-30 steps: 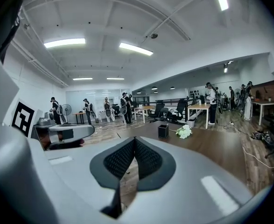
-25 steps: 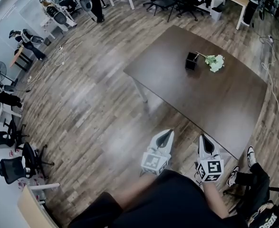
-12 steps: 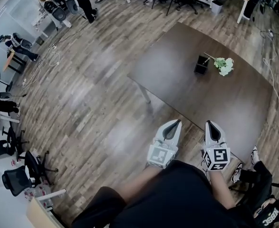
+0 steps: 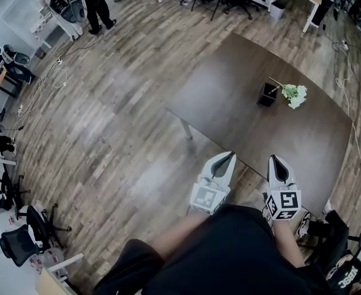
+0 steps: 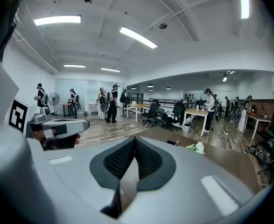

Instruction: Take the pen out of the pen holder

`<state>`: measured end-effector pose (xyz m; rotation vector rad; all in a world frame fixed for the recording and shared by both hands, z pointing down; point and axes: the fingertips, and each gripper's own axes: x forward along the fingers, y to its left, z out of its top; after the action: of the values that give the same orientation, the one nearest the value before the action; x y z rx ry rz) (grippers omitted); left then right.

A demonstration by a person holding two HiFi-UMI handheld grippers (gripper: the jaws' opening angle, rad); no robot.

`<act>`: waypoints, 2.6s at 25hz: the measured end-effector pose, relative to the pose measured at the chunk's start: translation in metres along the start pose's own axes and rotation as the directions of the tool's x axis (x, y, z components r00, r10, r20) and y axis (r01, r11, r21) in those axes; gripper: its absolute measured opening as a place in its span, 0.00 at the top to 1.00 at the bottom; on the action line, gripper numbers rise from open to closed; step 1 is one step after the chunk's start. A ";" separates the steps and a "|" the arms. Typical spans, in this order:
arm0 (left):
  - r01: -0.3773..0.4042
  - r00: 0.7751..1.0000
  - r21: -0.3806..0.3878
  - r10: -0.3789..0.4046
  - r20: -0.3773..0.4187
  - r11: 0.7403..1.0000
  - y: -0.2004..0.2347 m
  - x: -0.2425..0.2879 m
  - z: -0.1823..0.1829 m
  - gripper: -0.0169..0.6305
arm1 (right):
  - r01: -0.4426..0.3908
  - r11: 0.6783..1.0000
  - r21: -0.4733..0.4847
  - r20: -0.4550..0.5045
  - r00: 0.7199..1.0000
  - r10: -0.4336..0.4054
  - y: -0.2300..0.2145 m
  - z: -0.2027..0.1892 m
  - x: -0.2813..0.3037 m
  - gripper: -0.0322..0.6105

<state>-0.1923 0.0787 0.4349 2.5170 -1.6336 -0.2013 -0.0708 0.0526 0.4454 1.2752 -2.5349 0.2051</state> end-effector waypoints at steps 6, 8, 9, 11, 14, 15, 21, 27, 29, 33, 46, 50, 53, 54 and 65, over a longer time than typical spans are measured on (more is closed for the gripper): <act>0.035 0.999 -0.010 -0.034 0.022 0.999 0.018 0.029 0.005 0.97 | 0.012 0.999 0.032 -0.022 1.000 -0.012 -0.013 -0.014 0.014 0.95; 0.036 0.999 -0.020 -0.036 0.008 0.999 0.020 0.036 -0.002 0.97 | 0.022 0.999 0.043 -0.032 0.999 -0.021 -0.019 -0.021 0.021 0.95; 0.034 0.999 -0.024 -0.035 -0.001 0.999 0.021 0.039 -0.006 0.97 | 0.026 0.999 0.045 -0.038 0.999 -0.025 -0.021 -0.024 0.025 0.95; 0.028 0.999 -0.031 -0.029 -0.016 0.999 0.025 0.047 -0.012 0.97 | 0.035 0.998 0.048 -0.045 0.998 -0.033 -0.028 -0.027 0.037 0.95; 0.018 0.999 -0.012 -0.019 -0.048 1.000 0.040 0.057 -0.027 0.97 | 0.046 0.998 0.054 -0.034 0.998 -0.044 -0.038 -0.024 0.060 0.95; 0.013 0.998 -0.005 -0.013 -0.061 1.000 0.045 0.061 -0.032 0.97 | 0.046 0.997 0.055 -0.028 0.999 -0.045 -0.042 -0.022 0.067 0.95; 0.011 0.996 0.044 -0.007 -0.088 0.999 0.063 0.124 -0.019 0.97 | 0.060 0.996 0.069 -0.012 0.998 -0.059 -0.089 -0.013 0.113 0.95; 0.035 0.990 0.051 -0.028 -0.136 0.998 0.078 0.194 -0.033 0.97 | 0.088 0.991 0.104 -0.025 0.996 -0.086 -0.144 -0.013 0.156 0.95; 0.049 0.987 0.049 -0.041 -0.154 0.998 0.077 0.220 -0.040 0.97 | 0.097 0.988 0.117 -0.038 0.995 -0.093 -0.166 -0.016 0.167 0.95; 0.085 0.980 0.055 -0.074 -0.187 0.995 0.075 0.268 -0.052 0.97 | 0.116 0.984 0.138 -0.057 0.992 -0.109 -0.208 -0.022 0.193 0.95; 0.175 0.935 0.035 -0.155 -0.319 0.984 0.072 0.392 -0.115 0.97 | 0.155 0.964 0.217 -0.175 0.977 -0.118 -0.314 -0.072 0.284 0.93; 0.202 0.925 0.038 -0.179 -0.335 0.979 0.072 0.434 -0.135 0.97 | 0.159 0.959 0.233 -0.177 0.977 -0.119 -0.352 -0.079 0.325 0.92; 0.201 0.920 0.034 -0.177 -0.350 0.979 0.078 0.460 -0.149 0.97 | 0.148 0.959 0.240 -0.195 0.975 -0.102 -0.372 -0.086 0.356 0.90; 0.197 0.917 0.029 -0.174 -0.358 0.980 0.079 0.467 -0.153 0.97 | 0.143 0.960 0.241 -0.201 0.975 -0.094 -0.378 -0.089 0.365 0.90; 0.172 0.918 0.036 -0.147 -0.367 0.984 0.107 0.515 -0.194 0.97 | 0.133 0.958 0.254 -0.265 0.962 -0.063 -0.414 -0.135 0.433 0.83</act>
<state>-0.0442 -0.4276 0.6251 2.5427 -1.3119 0.2956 0.0444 -0.4889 0.7113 1.3686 -2.2736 0.6675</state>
